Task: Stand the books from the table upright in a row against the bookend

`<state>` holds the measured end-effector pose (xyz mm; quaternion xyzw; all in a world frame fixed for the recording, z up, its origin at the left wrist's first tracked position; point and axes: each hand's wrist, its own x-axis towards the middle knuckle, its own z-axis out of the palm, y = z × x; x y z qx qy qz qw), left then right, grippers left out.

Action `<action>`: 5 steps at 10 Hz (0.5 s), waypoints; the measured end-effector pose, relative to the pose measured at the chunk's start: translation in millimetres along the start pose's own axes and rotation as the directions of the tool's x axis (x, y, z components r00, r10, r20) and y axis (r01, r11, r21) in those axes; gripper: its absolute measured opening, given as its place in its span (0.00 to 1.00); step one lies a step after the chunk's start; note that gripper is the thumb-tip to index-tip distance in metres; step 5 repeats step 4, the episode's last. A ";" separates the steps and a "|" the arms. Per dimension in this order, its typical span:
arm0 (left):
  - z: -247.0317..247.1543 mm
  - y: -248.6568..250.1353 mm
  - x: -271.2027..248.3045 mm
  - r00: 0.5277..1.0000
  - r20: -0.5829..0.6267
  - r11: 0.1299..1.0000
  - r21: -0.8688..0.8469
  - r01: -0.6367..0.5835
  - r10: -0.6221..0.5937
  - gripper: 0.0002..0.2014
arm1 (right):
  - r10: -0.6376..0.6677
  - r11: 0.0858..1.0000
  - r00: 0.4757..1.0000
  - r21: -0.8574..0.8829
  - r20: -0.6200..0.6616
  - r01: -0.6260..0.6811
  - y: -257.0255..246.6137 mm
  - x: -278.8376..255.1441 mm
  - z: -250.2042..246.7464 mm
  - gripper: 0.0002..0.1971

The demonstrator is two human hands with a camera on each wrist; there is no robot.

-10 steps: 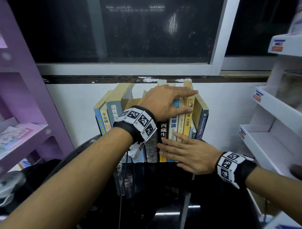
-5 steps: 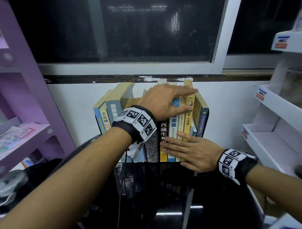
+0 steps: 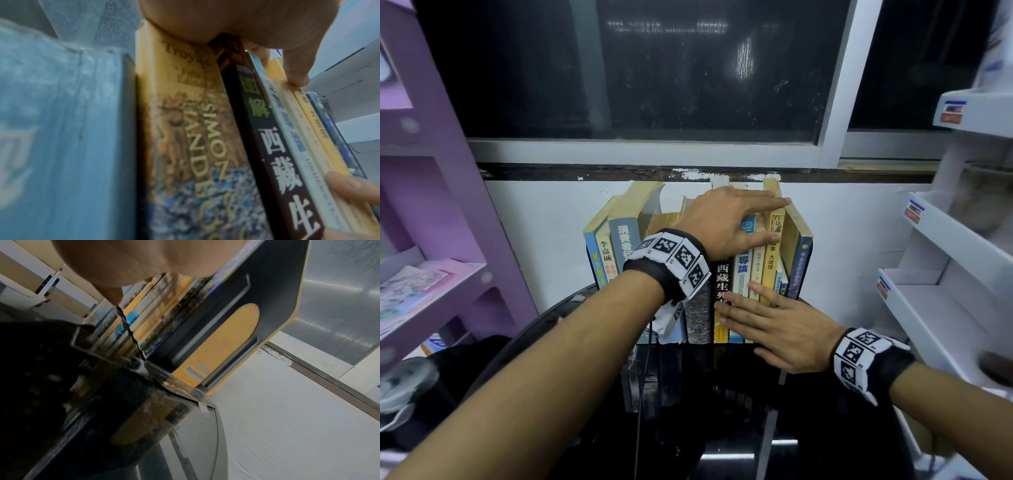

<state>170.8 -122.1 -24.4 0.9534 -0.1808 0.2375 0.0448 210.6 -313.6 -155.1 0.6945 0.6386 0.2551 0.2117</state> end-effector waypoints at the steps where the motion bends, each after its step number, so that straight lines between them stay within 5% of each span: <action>1: -3.3 -1.0 -0.9 1.000 -0.013 0.993 -0.114 -0.009 0.008 0.26 | 0.012 1.000 1.000 0.008 0.021 -0.012 -3.4 0.6 -8.0 0.36; 5: -23.6 0.2 -46.2 0.996 -0.081 0.980 -0.197 0.030 -0.046 0.25 | 0.066 0.998 0.998 0.000 0.009 -0.066 -15.3 2.2 -49.1 0.31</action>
